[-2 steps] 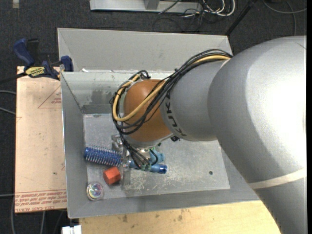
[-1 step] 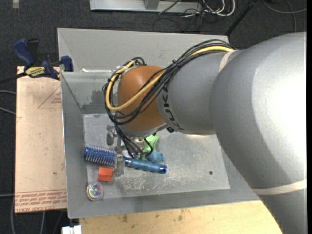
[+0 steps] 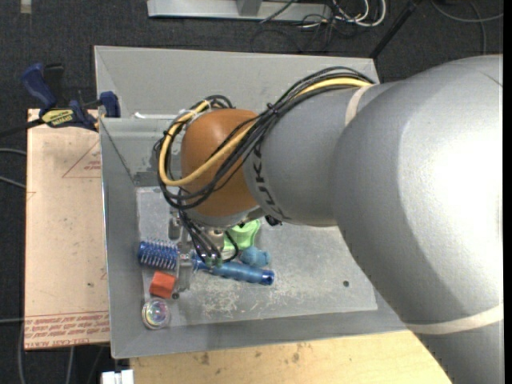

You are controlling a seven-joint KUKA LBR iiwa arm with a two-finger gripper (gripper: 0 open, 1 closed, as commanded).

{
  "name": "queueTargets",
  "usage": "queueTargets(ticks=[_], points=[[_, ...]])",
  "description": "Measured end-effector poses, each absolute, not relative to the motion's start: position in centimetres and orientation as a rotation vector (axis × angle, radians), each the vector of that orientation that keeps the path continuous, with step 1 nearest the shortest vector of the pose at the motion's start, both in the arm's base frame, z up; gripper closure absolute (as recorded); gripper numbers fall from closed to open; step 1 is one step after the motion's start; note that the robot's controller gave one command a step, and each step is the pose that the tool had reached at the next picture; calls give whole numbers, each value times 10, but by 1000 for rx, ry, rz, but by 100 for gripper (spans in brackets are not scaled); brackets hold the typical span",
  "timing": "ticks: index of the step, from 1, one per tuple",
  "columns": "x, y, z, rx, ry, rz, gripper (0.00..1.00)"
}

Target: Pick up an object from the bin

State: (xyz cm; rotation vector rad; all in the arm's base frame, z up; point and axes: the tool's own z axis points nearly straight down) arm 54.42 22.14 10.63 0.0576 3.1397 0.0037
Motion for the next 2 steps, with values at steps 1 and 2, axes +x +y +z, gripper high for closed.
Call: queueTargets(ticks=[1,2], points=[[539,205,68,146,3142,0,0],[539,205,68,145,3141,2,0]])
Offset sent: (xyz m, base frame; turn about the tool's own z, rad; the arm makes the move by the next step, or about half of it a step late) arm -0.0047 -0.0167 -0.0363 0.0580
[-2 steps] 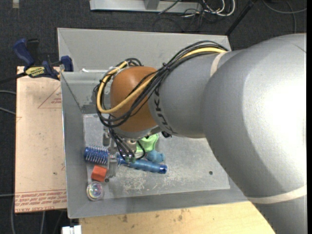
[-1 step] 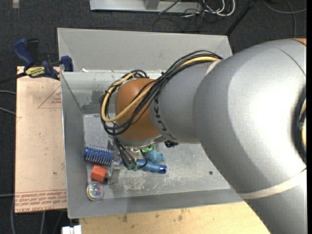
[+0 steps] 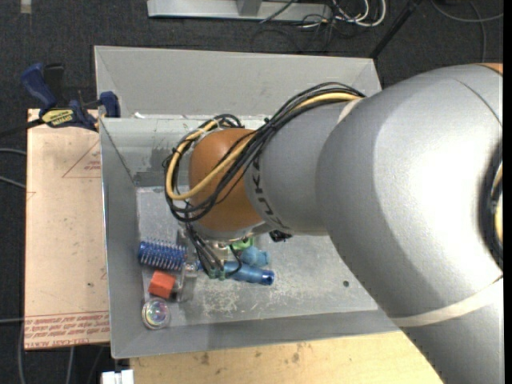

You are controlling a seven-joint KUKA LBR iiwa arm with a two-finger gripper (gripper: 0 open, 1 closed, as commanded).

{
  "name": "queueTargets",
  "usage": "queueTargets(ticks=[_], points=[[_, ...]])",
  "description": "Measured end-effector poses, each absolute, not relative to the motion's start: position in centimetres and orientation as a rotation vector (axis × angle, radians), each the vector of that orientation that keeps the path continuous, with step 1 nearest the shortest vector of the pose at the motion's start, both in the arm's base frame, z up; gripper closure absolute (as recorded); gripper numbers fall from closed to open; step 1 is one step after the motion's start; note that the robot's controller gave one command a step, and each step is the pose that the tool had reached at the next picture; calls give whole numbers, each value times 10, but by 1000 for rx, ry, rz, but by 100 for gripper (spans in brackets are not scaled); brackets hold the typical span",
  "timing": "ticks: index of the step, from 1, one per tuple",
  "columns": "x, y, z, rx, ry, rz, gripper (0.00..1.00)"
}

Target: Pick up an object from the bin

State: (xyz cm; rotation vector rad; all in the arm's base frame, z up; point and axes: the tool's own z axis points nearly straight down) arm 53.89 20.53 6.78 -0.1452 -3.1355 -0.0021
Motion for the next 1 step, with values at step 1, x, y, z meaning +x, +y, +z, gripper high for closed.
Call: queueTargets(ticks=[1], points=[[538,205,67,-146,-3134,-2,100]])
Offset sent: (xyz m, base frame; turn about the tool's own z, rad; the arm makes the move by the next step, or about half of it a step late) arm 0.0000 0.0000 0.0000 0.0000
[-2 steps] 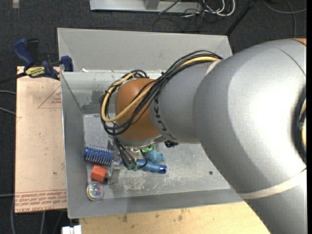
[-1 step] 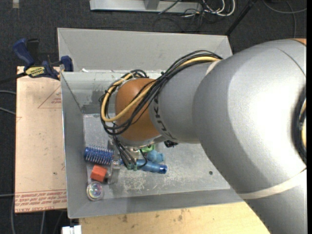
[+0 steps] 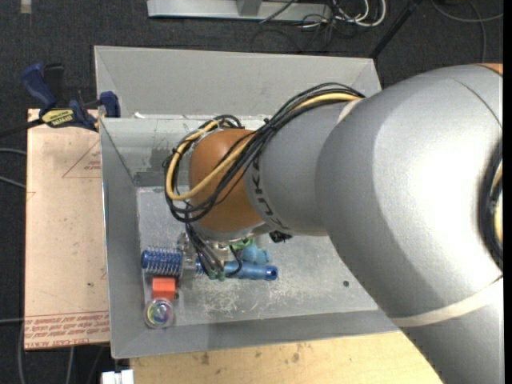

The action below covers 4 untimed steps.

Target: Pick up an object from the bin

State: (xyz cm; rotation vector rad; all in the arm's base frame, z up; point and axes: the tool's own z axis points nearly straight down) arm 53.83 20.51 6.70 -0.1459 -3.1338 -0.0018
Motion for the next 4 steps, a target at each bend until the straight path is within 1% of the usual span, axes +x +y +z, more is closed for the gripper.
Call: queueTargets(ticks=[1,3,4], points=[[538,205,70,-145,-3136,-1,100],[538,207,101,-144,-3139,-4,100],[538,207,136,-142,-3141,-4,100]])
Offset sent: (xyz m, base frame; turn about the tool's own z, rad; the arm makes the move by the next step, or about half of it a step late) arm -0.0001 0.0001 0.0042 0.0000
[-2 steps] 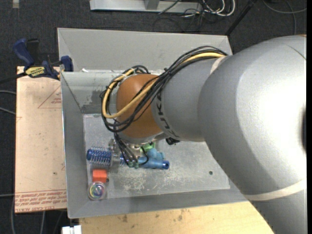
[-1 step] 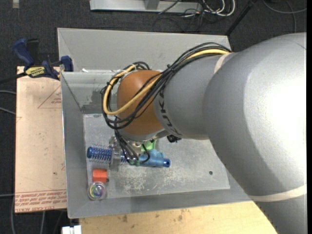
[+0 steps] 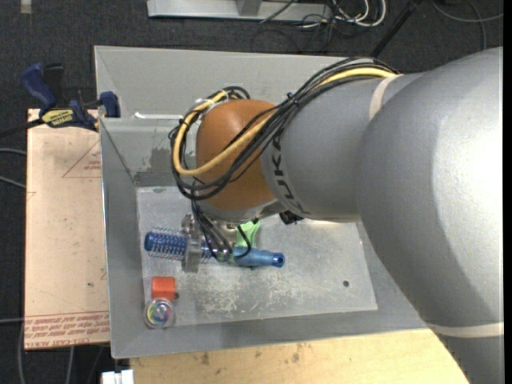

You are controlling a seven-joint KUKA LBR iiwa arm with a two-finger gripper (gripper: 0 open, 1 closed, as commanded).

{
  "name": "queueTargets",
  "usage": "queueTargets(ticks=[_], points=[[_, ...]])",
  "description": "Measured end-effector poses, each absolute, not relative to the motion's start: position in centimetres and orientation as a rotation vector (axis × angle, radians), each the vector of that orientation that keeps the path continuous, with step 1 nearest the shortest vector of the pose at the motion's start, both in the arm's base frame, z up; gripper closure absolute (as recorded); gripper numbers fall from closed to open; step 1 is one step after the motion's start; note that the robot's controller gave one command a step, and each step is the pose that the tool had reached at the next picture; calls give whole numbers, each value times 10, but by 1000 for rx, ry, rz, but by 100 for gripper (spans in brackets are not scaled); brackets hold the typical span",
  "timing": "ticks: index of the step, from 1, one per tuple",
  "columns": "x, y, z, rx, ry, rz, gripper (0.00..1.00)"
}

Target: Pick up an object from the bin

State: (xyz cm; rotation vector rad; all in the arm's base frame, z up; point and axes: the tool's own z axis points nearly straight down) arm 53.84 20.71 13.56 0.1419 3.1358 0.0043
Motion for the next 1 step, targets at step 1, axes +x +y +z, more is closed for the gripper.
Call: queueTargets(ticks=[1], points=[[539,208,164,139,3136,5,100]])
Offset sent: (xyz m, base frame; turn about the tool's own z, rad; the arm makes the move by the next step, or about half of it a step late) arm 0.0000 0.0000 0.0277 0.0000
